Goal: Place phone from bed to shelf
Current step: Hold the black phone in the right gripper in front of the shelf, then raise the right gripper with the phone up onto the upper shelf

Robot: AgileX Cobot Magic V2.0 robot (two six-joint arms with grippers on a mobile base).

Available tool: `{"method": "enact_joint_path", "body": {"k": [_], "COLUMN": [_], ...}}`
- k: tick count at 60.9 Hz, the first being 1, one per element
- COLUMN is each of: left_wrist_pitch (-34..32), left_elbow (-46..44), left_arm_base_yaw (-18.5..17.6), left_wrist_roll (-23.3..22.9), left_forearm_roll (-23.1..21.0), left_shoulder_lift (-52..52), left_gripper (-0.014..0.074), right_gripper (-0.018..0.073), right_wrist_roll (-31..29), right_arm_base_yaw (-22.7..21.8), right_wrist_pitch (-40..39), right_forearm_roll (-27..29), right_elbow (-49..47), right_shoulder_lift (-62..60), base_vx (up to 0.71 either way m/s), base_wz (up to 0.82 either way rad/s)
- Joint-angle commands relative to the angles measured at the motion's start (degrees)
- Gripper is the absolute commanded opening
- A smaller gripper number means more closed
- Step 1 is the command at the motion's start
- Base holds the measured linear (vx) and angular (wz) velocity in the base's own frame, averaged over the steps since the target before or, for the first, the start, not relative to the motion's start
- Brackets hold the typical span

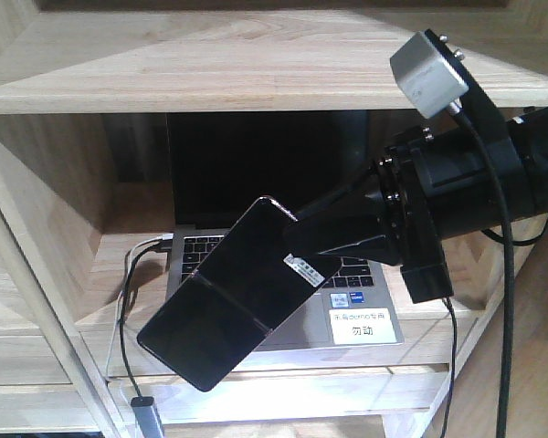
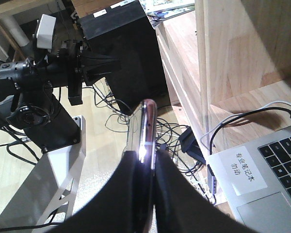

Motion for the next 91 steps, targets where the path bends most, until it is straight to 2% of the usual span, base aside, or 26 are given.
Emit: {"method": "enact_joint_path", "body": {"k": [1,31,53,60,72,91], "left_wrist_pitch": [-4.2,-4.2,-4.2,-4.2,-4.2,-4.2], "left_elbow": [0.1,0.1,0.1,0.1,0.1,0.1], "left_arm_base_yaw": [-0.3,-0.3,-0.3,-0.3,-0.3,-0.3], "left_wrist_roll": [-0.2,-0.2,-0.2,-0.2,-0.2,-0.2], "left_forearm_roll": [-0.6,-0.6,-0.6,-0.6,-0.6,-0.6], "left_shoulder_lift": [-0.4,-0.4,-0.4,-0.4,-0.4,-0.4], "left_gripper": [0.0001,0.0001,0.0001,0.0001,0.0001,0.0001], "right_gripper": [-0.0001,-0.0001,-0.0001,-0.0001,-0.0001,-0.0001], "right_wrist_roll": [-0.4,-0.2,-2.9,-3.6,-3.6,-3.6], "right_arm_base_yaw": [0.0,0.0,0.0,0.0,0.0,0.0], "right_wrist_pitch": [2.9,2.7,2.3,1.3,-4.5,-21.1], "right_forearm_roll": [5.5,6.4,19.3,21.5,21.8,22.1], "right_elbow": [-1.5,-1.5,-1.7,-2.4,-8.2,-17.5], "right_shoulder_lift": [-1.7,-1.7,-1.7,-1.7,-1.7,-1.7], "base_vx": [0.0,0.0,0.0,0.0,0.0,0.0], "base_wz": [0.0,0.0,0.0,0.0,0.0,0.0]}}
